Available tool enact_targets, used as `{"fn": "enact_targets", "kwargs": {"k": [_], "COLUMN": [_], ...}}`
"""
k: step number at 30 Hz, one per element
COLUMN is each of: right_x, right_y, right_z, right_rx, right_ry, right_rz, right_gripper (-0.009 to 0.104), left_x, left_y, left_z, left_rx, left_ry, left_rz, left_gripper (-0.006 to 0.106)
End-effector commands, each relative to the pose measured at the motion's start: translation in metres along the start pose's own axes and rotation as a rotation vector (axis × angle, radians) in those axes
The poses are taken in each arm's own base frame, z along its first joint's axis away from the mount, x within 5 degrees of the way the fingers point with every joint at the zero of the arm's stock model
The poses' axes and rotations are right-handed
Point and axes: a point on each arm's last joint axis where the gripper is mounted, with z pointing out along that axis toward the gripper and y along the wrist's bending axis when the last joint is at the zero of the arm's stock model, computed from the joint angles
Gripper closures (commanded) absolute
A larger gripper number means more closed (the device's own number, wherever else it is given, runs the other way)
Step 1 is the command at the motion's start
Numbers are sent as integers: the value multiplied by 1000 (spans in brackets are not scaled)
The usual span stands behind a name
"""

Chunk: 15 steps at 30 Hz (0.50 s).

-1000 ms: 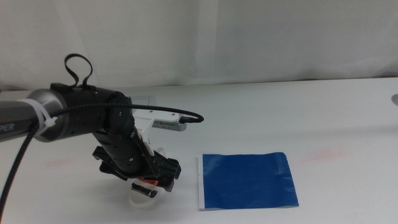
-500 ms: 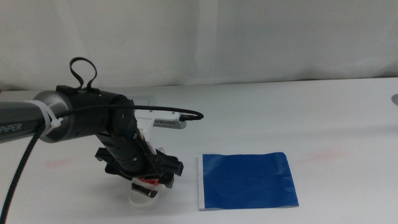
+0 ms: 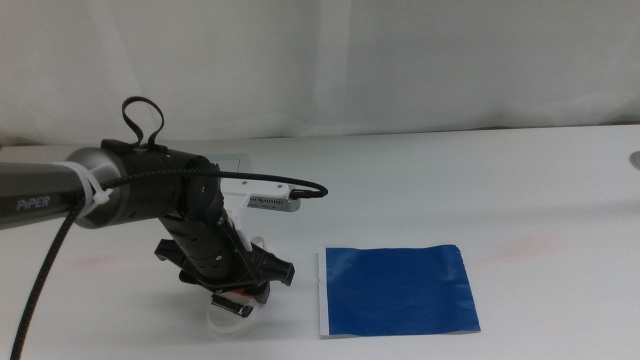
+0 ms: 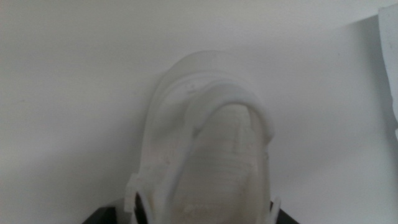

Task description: Use one arm to grab the shoe from the table and place it on the mat.

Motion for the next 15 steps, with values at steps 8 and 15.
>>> {"fn": "enact_targets", "kwargs": {"k": [8, 15], "right_x": [12, 12], "right_y": [0, 0], "right_z": [1, 1], "right_rx": [3, 2], "right_ry": [33, 31], "right_rz": [-8, -8], "right_gripper": [98, 98], "left_x": [-3, -19], "left_y": [-4, -7], "left_z": [2, -40], "left_rx": [8, -3], "left_ry": [2, -56], "left_rz": [62, 295], "left_gripper": [103, 103]}}
